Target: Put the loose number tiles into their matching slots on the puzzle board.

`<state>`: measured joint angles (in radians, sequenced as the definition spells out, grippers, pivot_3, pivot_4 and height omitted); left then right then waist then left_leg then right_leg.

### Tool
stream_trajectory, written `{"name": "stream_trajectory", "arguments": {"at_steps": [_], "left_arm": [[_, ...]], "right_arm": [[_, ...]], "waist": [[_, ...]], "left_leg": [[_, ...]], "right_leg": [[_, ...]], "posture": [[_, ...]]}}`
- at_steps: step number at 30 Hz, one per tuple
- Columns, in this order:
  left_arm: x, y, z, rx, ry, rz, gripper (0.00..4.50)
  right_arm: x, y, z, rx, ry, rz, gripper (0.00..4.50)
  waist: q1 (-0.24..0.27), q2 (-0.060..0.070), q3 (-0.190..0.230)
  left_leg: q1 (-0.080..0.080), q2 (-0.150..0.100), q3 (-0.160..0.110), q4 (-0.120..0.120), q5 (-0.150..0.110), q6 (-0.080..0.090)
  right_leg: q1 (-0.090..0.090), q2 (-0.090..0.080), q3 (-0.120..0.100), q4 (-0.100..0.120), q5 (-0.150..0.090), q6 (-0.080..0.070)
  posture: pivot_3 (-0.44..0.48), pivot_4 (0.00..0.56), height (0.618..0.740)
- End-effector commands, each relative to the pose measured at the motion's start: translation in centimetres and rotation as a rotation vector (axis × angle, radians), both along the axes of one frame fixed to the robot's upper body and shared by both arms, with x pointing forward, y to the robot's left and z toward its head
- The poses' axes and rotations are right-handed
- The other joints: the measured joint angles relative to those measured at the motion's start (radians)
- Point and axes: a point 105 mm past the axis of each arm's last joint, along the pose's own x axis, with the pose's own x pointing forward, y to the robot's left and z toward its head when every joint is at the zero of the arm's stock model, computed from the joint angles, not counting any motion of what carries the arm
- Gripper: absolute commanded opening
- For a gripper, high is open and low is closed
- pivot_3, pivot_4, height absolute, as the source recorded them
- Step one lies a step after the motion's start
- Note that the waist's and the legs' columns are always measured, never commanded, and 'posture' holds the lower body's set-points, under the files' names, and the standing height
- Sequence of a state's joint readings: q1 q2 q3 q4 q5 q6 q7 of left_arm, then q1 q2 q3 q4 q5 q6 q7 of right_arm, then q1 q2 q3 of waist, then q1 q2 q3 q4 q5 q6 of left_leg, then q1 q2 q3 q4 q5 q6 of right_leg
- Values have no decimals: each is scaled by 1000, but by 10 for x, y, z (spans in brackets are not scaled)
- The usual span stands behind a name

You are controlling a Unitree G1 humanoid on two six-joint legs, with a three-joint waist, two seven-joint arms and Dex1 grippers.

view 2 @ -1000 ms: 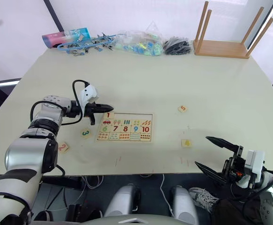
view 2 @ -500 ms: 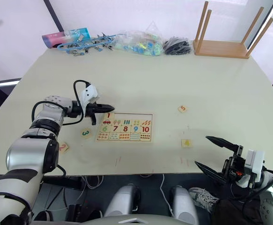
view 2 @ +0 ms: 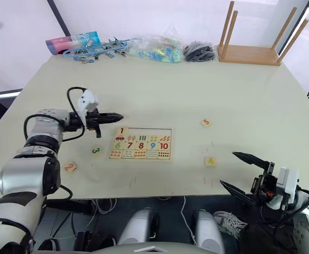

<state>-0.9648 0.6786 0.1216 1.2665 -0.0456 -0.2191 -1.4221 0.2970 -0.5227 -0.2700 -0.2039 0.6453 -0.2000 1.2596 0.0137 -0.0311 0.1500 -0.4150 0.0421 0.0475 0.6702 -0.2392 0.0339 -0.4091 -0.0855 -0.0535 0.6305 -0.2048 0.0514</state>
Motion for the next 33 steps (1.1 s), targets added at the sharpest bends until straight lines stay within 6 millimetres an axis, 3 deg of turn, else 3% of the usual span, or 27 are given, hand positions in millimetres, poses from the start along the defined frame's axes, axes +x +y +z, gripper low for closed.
{"name": "stream_trajectory", "arguments": {"at_steps": [1,9,10,12,19,28,33], "left_arm": [[-4,15,14,-49,-53,32,42],[-33,60,20,-133,-144,209,42],[-38,63,22,-142,-158,233,274],[-53,68,24,-159,-167,271,796],[-112,69,17,-182,-140,354,4290],[-178,75,-13,-147,-51,397,4418],[-210,100,-37,-84,-3,473,4418]], "right_arm": [[1,-2,5,5,-16,5,4500],[9,-11,9,37,2,-28,4500],[10,-13,10,43,4,-37,4500],[11,-16,11,54,9,-57,4500],[9,-30,4,49,44,-120,4500],[1,-49,-9,18,100,-190,4500],[-10,-68,-21,-27,204,-236,4500]], "waist": [[0,0,0],[1,0,0],[1,0,0],[1,0,0],[2,2,0],[1,7,0],[2,10,-1]], "left_leg": [[0,0,0,0,0,0],[1,1,0,0,0,0],[1,3,-1,0,0,0],[1,4,-1,0,0,0],[3,6,-2,-1,0,0],[3,7,-1,-2,-3,-5],[2,7,-1,-2,-4,-5]], "right_leg": [[0,0,0,0,0,0],[0,-1,1,1,-2,-3],[0,-1,2,1,-2,-4],[0,-1,2,1,-2,-4],[0,-2,4,1,-2,-4],[-3,-3,3,-1,-5,-1],[-3,-3,3,-3,-5,0]], "posture": [[0,150,737],[0,150,737],[0,150,737],[0,150,737],[0,150,737],[0,150,737],[0,150,737]]}}
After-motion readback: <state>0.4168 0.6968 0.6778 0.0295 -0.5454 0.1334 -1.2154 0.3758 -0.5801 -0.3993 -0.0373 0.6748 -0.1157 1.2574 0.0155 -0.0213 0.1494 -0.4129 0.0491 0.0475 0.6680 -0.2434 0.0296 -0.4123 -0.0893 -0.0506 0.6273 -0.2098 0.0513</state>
